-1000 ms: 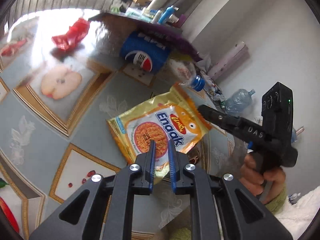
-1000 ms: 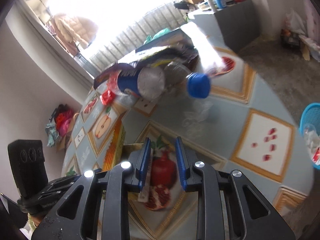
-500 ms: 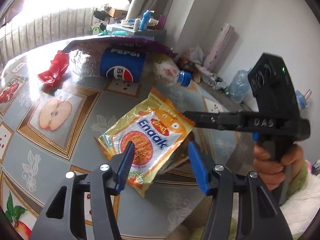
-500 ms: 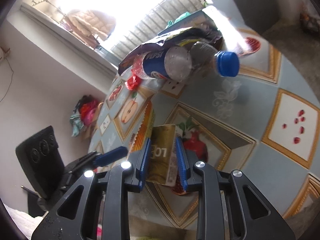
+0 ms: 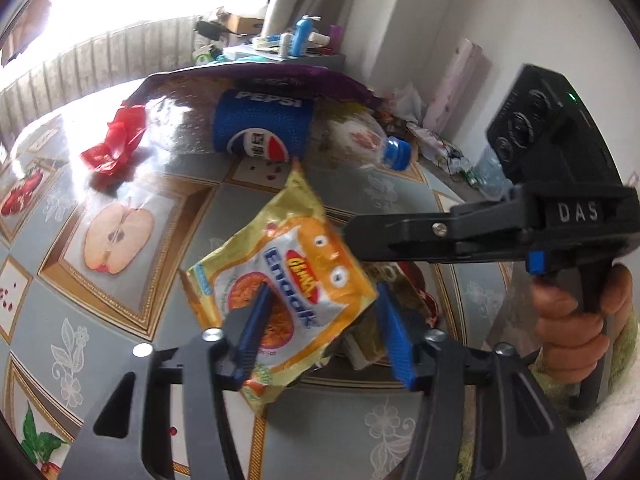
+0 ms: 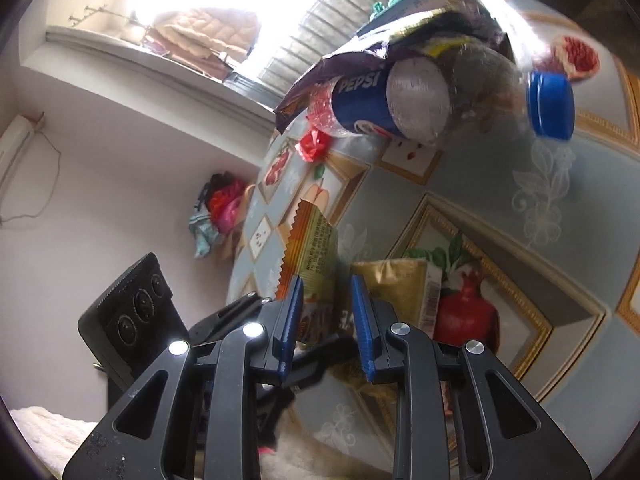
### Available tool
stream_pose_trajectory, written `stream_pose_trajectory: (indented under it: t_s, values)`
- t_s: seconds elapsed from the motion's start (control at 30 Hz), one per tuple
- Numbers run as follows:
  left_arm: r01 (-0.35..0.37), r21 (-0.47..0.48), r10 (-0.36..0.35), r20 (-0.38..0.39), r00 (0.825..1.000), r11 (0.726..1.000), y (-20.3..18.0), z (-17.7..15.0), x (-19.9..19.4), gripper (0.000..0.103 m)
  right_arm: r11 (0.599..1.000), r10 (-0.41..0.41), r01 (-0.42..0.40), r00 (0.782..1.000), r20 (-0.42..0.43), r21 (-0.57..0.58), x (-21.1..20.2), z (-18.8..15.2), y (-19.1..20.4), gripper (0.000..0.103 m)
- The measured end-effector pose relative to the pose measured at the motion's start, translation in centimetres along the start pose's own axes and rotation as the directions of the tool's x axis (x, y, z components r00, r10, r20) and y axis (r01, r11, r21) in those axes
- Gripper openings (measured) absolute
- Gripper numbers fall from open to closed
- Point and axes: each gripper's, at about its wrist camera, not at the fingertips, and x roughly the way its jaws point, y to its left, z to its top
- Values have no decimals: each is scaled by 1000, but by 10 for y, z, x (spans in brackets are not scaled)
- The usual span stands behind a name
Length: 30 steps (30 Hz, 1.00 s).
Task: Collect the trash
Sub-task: 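Grasp the gold LC packet with the right tool while the left tool holds the wrapper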
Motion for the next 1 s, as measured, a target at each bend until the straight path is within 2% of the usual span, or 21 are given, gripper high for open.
stream_pose_trajectory:
  t_s: [0.1,0.17,0.23,0.27,0.4,0.5,0.57,0.6,0.67,0.77,0.93,1.0]
  values:
    - [10,-66,-10,6,1000,998,14,1,-2,31,1000,-17,17,1000,25,1,-10,1,0,26]
    - [6,-101,-6,5,1000,995,22,-1,-3,21,998,-62,62,997,43,-3,-20,-1,-1,28]
    - [-13,-140,10,-24,1000,990,31,-4,1,19,992,-122,123,991,49,-15,-25,-6,0,33]
    - [-15,-163,9,-35,999,987,35,-6,3,14,989,-149,150,988,46,-18,-26,-9,0,37]
    - [44,-274,-55,-32,998,961,52,-14,0,9,971,-231,231,973,8,-54,-19,-24,8,46]
    - [55,-310,-67,-27,997,949,58,-18,-2,6,948,-295,294,955,7,-118,-10,-32,20,61]
    - [54,-320,-65,-24,998,946,62,-19,-3,5,921,-352,351,936,26,-168,-3,-35,30,70]
    - [51,-324,-61,-22,998,945,63,-18,-4,5,897,-394,393,918,38,-204,3,-37,36,70]
    - [51,-333,-60,-17,998,942,66,-18,-5,5,864,-436,431,899,43,-260,16,-38,46,72]
    - [53,-339,-60,-11,998,939,66,-19,-6,5,835,-463,452,885,44,-312,30,-45,53,72]
    - [41,-335,-47,-9,999,941,66,-20,-7,4,802,-505,494,861,60,-335,47,-47,53,72]
    - [36,-334,-41,-8,999,942,66,-21,-9,4,793,-519,508,852,63,-336,51,-46,49,67]
